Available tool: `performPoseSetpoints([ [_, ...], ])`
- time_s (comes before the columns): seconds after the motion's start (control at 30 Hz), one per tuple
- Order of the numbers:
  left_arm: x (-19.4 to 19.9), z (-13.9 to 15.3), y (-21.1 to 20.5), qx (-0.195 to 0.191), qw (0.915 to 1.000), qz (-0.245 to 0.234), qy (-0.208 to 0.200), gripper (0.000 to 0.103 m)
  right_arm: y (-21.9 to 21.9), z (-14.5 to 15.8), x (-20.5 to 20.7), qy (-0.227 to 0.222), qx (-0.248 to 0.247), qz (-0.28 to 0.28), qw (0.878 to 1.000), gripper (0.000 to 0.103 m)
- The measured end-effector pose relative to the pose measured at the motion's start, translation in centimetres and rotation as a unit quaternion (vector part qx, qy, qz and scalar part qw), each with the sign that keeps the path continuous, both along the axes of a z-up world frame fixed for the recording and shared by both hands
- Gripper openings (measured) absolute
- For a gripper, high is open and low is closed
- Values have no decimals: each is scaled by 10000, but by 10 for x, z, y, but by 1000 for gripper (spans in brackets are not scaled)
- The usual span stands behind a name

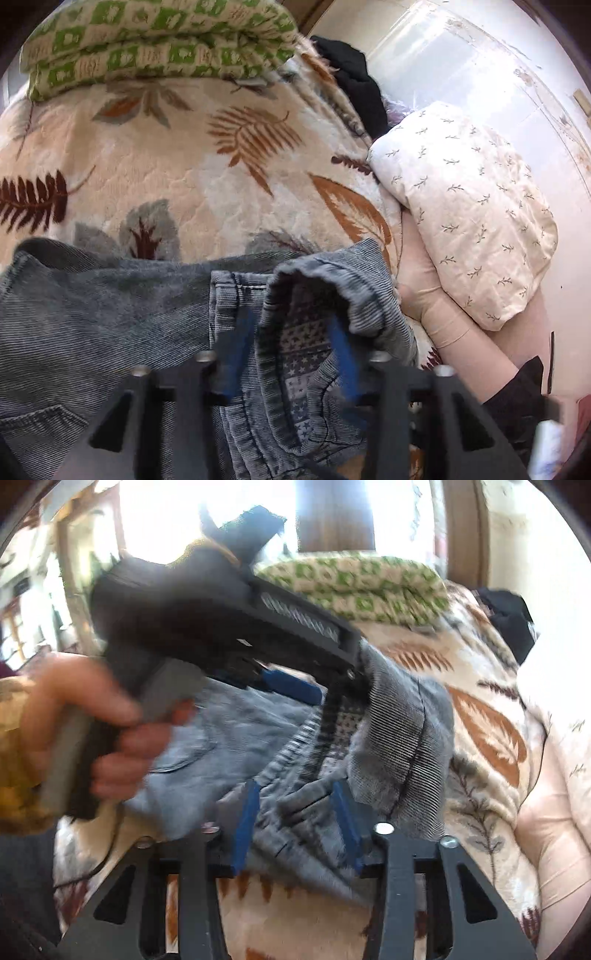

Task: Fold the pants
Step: 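Fold the leg hem with the right gripper toward the left gripper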

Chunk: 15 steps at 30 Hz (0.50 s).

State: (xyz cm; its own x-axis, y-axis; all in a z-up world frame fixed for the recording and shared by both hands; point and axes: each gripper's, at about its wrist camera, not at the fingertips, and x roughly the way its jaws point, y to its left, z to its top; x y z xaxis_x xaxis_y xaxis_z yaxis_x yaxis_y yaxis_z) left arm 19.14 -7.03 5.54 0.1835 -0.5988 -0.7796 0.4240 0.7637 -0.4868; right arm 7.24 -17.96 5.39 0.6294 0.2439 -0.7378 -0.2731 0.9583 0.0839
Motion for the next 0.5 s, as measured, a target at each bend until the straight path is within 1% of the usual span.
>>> performPoseSetpoints([
  [0.07,3,-9,-1,103,9999,72,113,28,5,-25,15,301,-224,-141,9992,36],
  [0.13,6,-18,-1,199,9995,183,179,13,8,-26,13,138,-313,-117,9993,35],
  [0.2,8,-23,1,152,9991,306,232,8,9,-23,10,118,-330,-60,9994,24],
  [0.23,8,-23,3,130,9991,339,220,8,7,-20,9,144,-245,-42,9996,16],
  [0.27,6,-21,4,102,9992,340,174,8,6,-17,8,155,-152,-31,9998,15],
  [0.4,-3,-7,15,25,9993,365,-53,7,6,-2,-4,162,250,192,9994,13],
  [0.5,-7,6,34,-117,9981,578,-151,7,6,7,-12,197,704,391,9966,12],
])
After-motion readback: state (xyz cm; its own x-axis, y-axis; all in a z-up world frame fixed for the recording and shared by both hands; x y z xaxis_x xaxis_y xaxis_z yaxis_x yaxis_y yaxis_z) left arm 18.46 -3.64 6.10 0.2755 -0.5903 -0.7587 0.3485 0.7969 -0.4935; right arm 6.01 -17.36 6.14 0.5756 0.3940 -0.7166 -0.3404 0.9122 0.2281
